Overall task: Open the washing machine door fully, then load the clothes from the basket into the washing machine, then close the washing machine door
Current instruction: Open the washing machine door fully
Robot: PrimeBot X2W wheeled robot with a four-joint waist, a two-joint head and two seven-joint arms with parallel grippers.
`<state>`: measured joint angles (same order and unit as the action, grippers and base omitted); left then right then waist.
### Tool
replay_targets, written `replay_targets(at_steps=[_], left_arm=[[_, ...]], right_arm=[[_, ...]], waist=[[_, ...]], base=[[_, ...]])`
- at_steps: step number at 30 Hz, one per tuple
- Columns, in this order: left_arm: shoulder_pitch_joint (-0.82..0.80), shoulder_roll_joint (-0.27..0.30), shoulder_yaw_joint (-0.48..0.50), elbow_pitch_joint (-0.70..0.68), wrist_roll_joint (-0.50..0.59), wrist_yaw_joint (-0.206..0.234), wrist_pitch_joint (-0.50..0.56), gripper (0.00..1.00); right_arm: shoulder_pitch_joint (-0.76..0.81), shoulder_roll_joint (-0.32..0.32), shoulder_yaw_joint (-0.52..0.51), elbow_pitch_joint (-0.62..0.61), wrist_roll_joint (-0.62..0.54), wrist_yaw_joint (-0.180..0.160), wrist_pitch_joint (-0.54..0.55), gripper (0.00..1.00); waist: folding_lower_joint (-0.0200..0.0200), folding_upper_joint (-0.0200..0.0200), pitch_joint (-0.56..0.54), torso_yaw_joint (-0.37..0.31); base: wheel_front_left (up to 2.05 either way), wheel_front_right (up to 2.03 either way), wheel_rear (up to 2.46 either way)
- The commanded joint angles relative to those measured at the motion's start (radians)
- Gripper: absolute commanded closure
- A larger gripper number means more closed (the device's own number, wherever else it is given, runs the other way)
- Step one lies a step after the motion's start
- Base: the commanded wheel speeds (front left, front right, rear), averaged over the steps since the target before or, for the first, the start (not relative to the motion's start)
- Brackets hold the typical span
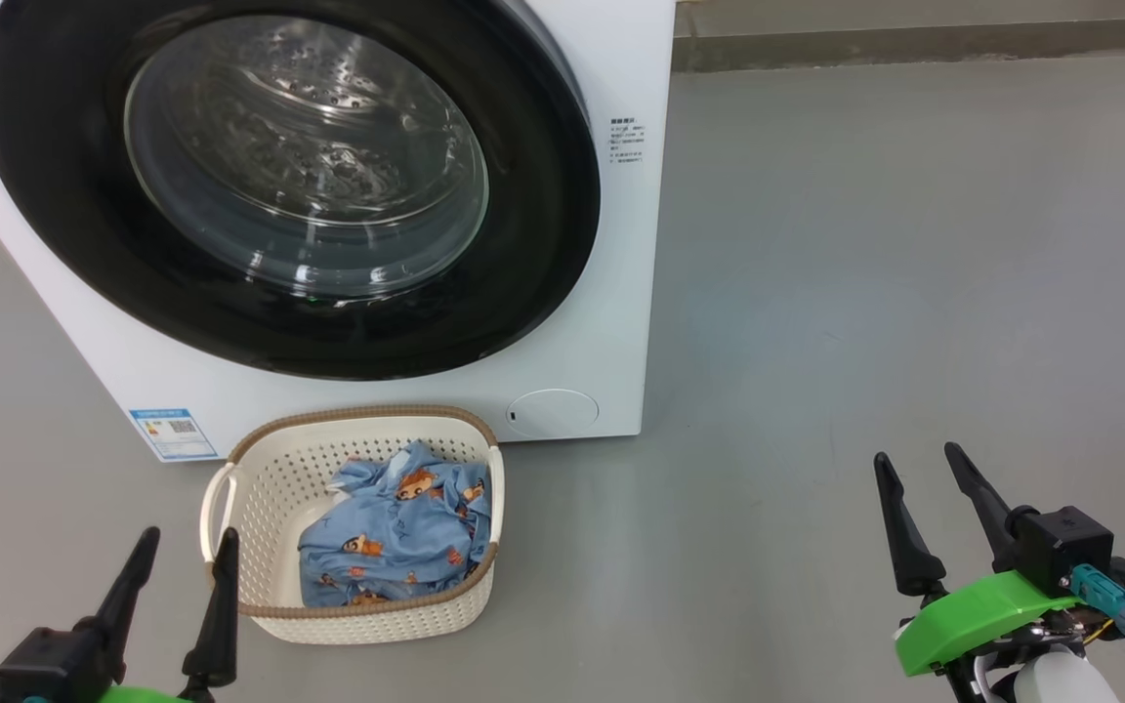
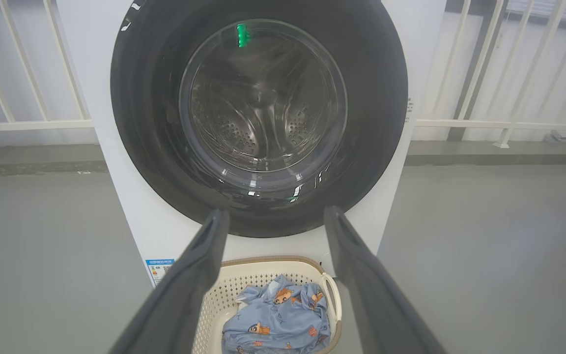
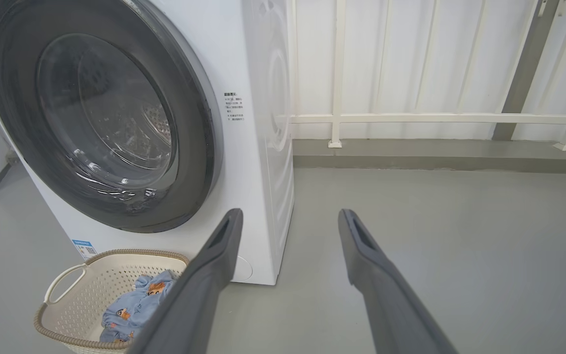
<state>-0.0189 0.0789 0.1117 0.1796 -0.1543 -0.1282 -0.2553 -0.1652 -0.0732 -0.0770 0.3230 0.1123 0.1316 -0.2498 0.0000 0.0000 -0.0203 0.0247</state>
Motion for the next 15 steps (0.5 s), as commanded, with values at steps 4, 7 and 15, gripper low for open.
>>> replay_targets(at_steps=[4,7,15], left_arm=[[-0.015,0.014,0.029,-0.04,0.003,-0.003,-0.006,0.0],[-0.013,0.013,0.025,-0.044,0.005,-0.003,-0.006,0.0],[-0.001,0.005,0.024,-0.058,0.01,-0.003,-0.006,0.0]], right_arm=[[-0.017,-0.004,0.022,-0.019,0.011,-0.001,-0.012,0.0],[-0.023,-0.002,0.02,-0.018,0.016,-0.001,-0.012,0.0],[-0.068,-0.005,0.028,-0.025,0.042,-0.001,-0.012,0.0]], waist=[[0.0,0.0,0.0,0.001],[0.0,0.0,0.0,0.003],[0.0,0.0,0.01,0.008]], base=[[0.0,0.0,0.0],[0.0,0.0,0.0],[0.0,0.0,0.0]])
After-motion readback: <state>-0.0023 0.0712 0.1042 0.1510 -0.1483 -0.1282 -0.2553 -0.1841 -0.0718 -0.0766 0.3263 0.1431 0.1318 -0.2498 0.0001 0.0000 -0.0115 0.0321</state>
